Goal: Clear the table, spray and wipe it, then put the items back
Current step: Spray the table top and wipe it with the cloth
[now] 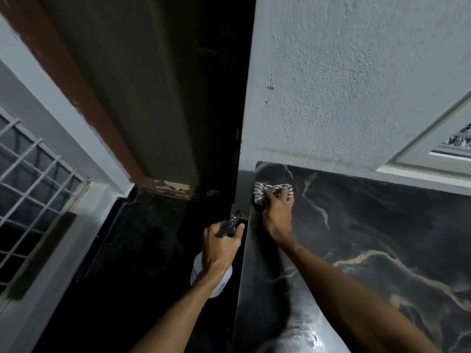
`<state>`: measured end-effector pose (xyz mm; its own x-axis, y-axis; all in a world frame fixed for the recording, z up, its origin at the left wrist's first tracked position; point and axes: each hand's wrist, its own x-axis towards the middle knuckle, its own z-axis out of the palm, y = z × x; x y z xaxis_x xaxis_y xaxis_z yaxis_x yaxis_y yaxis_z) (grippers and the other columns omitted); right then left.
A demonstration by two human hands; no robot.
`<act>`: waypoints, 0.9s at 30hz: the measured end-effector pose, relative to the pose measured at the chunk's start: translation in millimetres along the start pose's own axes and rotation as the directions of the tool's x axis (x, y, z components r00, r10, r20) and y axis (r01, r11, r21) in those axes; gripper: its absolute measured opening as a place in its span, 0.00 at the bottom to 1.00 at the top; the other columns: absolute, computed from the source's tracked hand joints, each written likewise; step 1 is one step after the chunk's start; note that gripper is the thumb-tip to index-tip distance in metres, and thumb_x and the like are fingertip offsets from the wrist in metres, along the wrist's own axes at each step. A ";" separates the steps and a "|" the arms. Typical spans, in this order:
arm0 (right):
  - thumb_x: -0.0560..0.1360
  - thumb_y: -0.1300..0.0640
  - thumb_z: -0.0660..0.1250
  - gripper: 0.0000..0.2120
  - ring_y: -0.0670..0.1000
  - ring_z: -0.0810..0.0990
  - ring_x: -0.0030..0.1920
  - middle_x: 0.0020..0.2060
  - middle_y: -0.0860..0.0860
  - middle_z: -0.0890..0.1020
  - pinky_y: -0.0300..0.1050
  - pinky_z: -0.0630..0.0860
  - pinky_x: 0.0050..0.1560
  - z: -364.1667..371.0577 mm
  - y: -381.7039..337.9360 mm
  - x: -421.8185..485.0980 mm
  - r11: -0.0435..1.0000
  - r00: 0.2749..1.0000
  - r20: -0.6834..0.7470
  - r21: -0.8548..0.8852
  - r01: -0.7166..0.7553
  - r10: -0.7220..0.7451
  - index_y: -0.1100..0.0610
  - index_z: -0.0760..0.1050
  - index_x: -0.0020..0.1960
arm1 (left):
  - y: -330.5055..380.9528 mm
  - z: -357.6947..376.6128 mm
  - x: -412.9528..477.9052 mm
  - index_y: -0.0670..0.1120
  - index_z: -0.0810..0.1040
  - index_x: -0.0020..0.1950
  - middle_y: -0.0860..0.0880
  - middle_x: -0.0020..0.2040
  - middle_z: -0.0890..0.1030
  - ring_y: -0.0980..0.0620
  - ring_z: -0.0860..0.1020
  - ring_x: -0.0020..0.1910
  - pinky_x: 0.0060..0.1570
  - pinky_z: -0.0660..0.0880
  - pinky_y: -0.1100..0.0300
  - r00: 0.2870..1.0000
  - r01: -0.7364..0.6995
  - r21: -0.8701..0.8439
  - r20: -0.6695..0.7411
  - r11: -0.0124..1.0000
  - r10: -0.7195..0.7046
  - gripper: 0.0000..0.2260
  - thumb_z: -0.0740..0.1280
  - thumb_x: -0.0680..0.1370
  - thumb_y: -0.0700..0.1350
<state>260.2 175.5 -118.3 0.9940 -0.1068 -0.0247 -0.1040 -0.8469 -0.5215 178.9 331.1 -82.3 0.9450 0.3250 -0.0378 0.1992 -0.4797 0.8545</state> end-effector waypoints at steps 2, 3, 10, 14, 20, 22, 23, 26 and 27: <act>0.76 0.63 0.60 0.28 0.63 0.64 0.67 0.72 0.57 0.64 0.59 0.74 0.66 10.8 -5.0 5.7 0.981 0.983 0.034 -0.071 0.182 -0.180 0.49 0.69 0.74 | 2.4 4.5 10.8 0.51 0.65 0.25 0.53 0.22 0.70 0.51 0.71 0.25 0.31 0.68 0.58 0.998 -0.053 -0.013 -0.022 0.999 0.052 0.24 0.77 0.72 0.45; 0.76 0.62 0.60 0.27 0.62 0.65 0.66 0.73 0.56 0.64 0.57 0.74 0.65 9.8 -3.6 16.6 0.964 0.967 0.051 -0.073 0.255 -0.252 0.48 0.70 0.74 | 3.0 6.8 17.8 0.50 0.67 0.26 0.52 0.23 0.72 0.51 0.73 0.25 0.30 0.70 0.57 0.997 -0.075 -0.026 -0.024 0.997 0.074 0.22 0.77 0.72 0.44; 0.77 0.64 0.58 0.26 0.67 0.64 0.67 0.72 0.59 0.65 0.61 0.69 0.69 13.4 -17.2 76.5 0.991 0.994 0.012 -0.069 0.111 -0.111 0.50 0.70 0.74 | 14.1 18.5 48.1 0.43 0.75 0.31 0.51 0.28 0.78 0.51 0.78 0.30 0.34 0.75 0.57 0.992 -0.121 -0.020 -0.034 0.992 0.120 0.16 0.78 0.71 0.48; 0.77 0.62 0.59 0.27 0.66 0.65 0.67 0.74 0.59 0.64 0.60 0.69 0.69 -10.2 10.8 94.3 0.993 0.998 0.013 -0.105 0.054 -0.053 0.49 0.68 0.75 | 20.7 22.7 52.3 0.43 0.75 0.31 0.50 0.28 0.79 0.50 0.79 0.30 0.35 0.77 0.53 0.988 -0.151 -0.011 -0.027 0.989 0.150 0.16 0.78 0.71 0.48; 0.77 0.62 0.60 0.29 0.63 0.63 0.70 0.76 0.55 0.61 0.61 0.72 0.68 -34.9 47.6 12.0 0.971 0.973 0.148 -0.136 0.195 -0.175 0.46 0.65 0.76 | 41.7 14.7 22.2 0.42 0.75 0.31 0.47 0.29 0.79 0.46 0.80 0.32 0.37 0.78 0.50 0.989 -0.145 -0.003 -0.022 0.989 0.145 0.17 0.78 0.72 0.47; 0.75 0.62 0.61 0.29 0.62 0.65 0.70 0.76 0.55 0.63 0.57 0.70 0.71 -54.0 82.3 -13.0 0.988 0.988 0.125 -0.115 0.105 -0.091 0.46 0.69 0.75 | 47.5 13.4 5.2 0.43 0.75 0.31 0.48 0.29 0.79 0.47 0.80 0.32 0.37 0.78 0.51 0.994 -0.113 -0.002 -0.002 0.994 0.113 0.17 0.78 0.72 0.48; 0.74 0.63 0.61 0.30 0.64 0.65 0.70 0.76 0.56 0.62 0.57 0.69 0.72 -67.7 99.2 -26.2 0.995 0.996 0.068 -0.086 -0.048 0.054 0.47 0.69 0.75 | 51.6 12.3 -6.8 0.44 0.75 0.31 0.49 0.29 0.79 0.48 0.80 0.32 0.37 0.78 0.52 0.995 -0.102 -0.003 0.011 0.995 0.102 0.16 0.77 0.72 0.48; 0.73 0.65 0.62 0.31 0.64 0.65 0.71 0.75 0.59 0.64 0.54 0.66 0.74 -89.8 123.3 -77.0 0.992 0.991 0.071 -0.054 -0.110 0.114 0.48 0.70 0.74 | 60.6 13.0 -38.3 0.43 0.76 0.31 0.50 0.29 0.80 0.50 0.80 0.33 0.38 0.78 0.54 0.994 -0.101 0.008 0.036 0.995 0.101 0.16 0.77 0.73 0.48; 0.74 0.63 0.63 0.29 0.62 0.67 0.70 0.73 0.57 0.66 0.52 0.66 0.75 -98.7 130.1 -99.9 0.998 0.992 0.129 -0.062 0.003 0.005 0.48 0.71 0.74 | 68.1 17.8 -52.4 0.42 0.76 0.31 0.49 0.29 0.80 0.49 0.80 0.33 0.38 0.78 0.54 0.994 -0.095 0.019 0.061 0.995 0.094 0.17 0.77 0.73 0.48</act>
<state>143.9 24.6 -99.5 0.9897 -0.0431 -0.1367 -0.1028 -0.8779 -0.4677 147.6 266.9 -31.3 0.9735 0.2283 0.0115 0.1129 -0.5238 0.8443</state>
